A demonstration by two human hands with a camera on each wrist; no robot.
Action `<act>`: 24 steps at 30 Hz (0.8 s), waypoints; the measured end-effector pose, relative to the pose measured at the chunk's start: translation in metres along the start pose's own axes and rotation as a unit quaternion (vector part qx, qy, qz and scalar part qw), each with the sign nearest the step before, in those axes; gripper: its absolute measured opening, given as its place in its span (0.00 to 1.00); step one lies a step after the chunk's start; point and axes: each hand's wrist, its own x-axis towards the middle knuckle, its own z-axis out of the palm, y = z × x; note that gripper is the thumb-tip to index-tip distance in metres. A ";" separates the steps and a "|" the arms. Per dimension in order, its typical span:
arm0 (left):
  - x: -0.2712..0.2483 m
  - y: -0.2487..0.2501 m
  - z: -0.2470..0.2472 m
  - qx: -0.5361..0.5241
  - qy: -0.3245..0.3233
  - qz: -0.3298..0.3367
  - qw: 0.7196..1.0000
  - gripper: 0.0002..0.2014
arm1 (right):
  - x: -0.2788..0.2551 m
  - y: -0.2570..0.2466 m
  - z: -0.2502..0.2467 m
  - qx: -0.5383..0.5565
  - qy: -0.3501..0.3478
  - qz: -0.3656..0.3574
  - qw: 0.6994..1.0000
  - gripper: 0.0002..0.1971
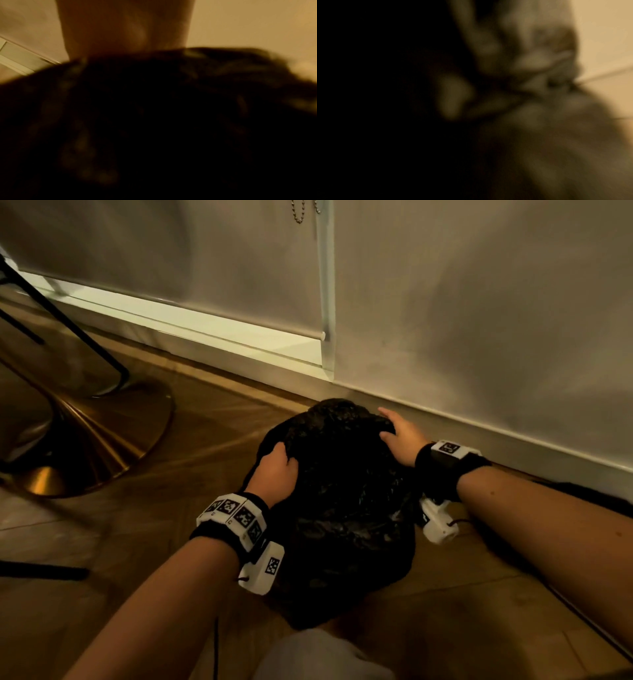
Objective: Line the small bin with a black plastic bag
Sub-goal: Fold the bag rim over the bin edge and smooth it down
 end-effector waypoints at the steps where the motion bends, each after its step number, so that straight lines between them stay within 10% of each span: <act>1: 0.002 0.001 0.003 -0.004 0.014 -0.009 1.000 0.12 | 0.001 -0.002 -0.002 -0.005 0.015 0.002 1.000 0.30; 10: 0.026 0.010 0.005 -0.035 0.064 -0.058 0.996 0.19 | -0.017 0.010 -0.011 0.083 -0.066 0.058 0.993 0.42; 18: 0.002 -0.001 -0.018 -0.149 -0.052 -0.131 0.979 0.43 | -0.067 0.023 -0.024 0.268 -0.073 0.089 0.956 0.41; 24: -0.023 0.006 0.016 -0.013 -0.086 -0.118 0.989 0.16 | -0.065 0.023 0.008 0.217 -0.088 0.068 0.970 0.35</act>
